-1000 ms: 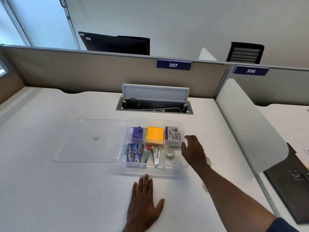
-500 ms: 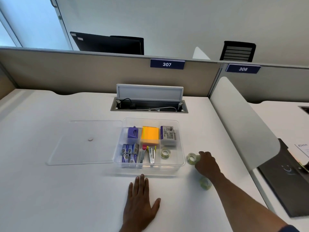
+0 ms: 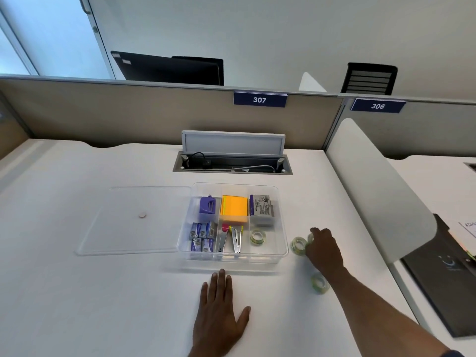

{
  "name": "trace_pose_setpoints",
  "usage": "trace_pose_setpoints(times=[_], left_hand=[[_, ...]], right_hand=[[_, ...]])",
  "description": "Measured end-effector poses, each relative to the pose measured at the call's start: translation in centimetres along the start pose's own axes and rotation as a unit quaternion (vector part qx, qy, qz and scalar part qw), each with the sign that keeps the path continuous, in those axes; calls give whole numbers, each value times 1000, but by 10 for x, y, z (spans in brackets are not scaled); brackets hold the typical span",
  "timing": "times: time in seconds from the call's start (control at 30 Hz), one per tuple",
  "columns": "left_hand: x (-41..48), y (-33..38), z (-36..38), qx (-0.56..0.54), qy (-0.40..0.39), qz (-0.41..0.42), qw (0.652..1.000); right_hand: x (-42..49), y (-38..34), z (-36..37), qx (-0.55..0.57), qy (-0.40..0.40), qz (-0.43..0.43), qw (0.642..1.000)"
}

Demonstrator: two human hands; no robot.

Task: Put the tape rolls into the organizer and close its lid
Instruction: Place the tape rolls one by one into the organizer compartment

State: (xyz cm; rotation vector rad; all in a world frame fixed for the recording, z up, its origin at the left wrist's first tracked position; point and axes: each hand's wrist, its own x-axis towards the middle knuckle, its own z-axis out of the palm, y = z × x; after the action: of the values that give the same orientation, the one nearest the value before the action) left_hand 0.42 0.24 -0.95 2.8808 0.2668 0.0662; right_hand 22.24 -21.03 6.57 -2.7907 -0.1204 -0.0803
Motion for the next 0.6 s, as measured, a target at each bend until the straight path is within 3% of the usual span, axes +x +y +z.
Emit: trace_pose_setpoints(times=[0.2,0.37,0.6], left_hand=[[0,0,0,-2,0,-2,1000],[0,0,-2,-8,-17,-7,1000],[0,1,-2,-13,-13,-8,1000]], right_hand=[[18,-46,-22,60,32,-102,992],[13,-84,-20,48,-78,-221,971],[3,-94,2,-122,-174,-260,942]])
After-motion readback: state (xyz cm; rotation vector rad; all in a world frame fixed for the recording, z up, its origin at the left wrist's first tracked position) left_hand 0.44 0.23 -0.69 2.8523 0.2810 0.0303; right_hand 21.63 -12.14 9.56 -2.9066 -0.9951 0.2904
